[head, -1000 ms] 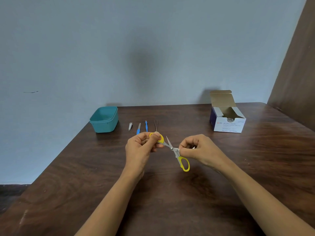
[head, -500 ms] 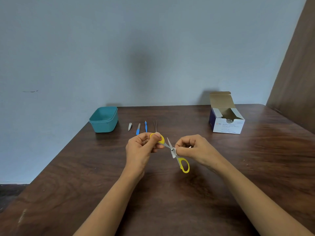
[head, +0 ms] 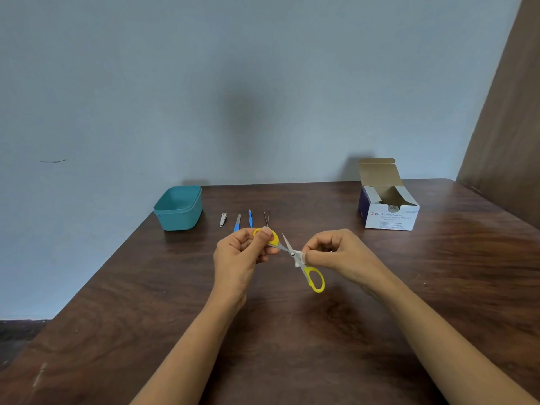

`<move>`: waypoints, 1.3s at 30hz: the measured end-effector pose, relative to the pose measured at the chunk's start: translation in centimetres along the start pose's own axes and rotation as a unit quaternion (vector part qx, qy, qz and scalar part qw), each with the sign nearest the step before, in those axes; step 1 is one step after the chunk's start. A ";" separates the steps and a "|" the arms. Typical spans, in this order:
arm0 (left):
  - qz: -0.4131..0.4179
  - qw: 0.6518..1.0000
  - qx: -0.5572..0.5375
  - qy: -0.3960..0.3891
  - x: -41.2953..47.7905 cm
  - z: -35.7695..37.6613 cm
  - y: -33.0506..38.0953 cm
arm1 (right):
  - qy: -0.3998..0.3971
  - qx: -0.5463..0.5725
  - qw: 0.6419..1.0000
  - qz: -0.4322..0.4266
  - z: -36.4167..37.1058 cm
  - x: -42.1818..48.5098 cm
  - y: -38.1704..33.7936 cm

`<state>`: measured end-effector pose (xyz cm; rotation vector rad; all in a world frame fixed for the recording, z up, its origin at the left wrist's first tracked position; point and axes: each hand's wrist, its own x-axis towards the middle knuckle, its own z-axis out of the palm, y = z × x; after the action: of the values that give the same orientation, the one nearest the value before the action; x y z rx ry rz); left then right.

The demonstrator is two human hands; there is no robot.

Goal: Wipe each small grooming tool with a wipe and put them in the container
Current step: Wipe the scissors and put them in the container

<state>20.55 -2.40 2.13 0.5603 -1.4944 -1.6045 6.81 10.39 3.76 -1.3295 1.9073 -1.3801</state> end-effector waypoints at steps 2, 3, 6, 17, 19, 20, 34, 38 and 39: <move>0.000 1.000 0.002 -0.004 -0.1 0.1 -0.1 | -0.009 0.019 1.000 0.003 0.0 0.0 -0.2; 0.001 1.000 0.005 -0.009 -0.1 0.1 -0.1 | -0.011 0.033 0.999 0.008 0.0 0.0 -0.3; 0.003 1.000 0.012 -0.018 -0.4 0.3 -0.3 | 0.003 0.076 0.997 0.033 0.4 0.0 -0.4; 0.012 1.000 0.010 0.011 -0.3 0.5 -0.6 | 0.064 0.076 0.993 0.062 1.0 0.0 -0.5; 0.007 1.000 0.013 0.000 -0.3 0.5 -0.6 | 0.070 0.069 0.994 0.058 1.0 -0.1 -0.6; 0.008 1.000 0.017 -0.010 -0.4 0.6 -0.6 | 0.078 0.067 0.993 0.054 1.1 -0.1 -0.7; 0.014 1.000 0.000 -0.026 -0.7 1.6 -0.9 | 0.170 0.185 0.968 0.027 0.0 0.0 -1.3; 0.013 1.000 -0.007 -0.010 -0.5 1.2 -0.7 | 0.060 0.108 0.991 0.051 -0.3 -0.2 -1.1; 0.013 1.000 -0.006 -0.010 -0.5 1.1 -0.7 | 0.049 0.092 0.993 0.052 -0.2 -0.2 -1.0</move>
<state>19.73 -1.38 1.54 0.5172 -1.5008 -1.6024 7.20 10.64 4.73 -1.0783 1.8319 -1.5525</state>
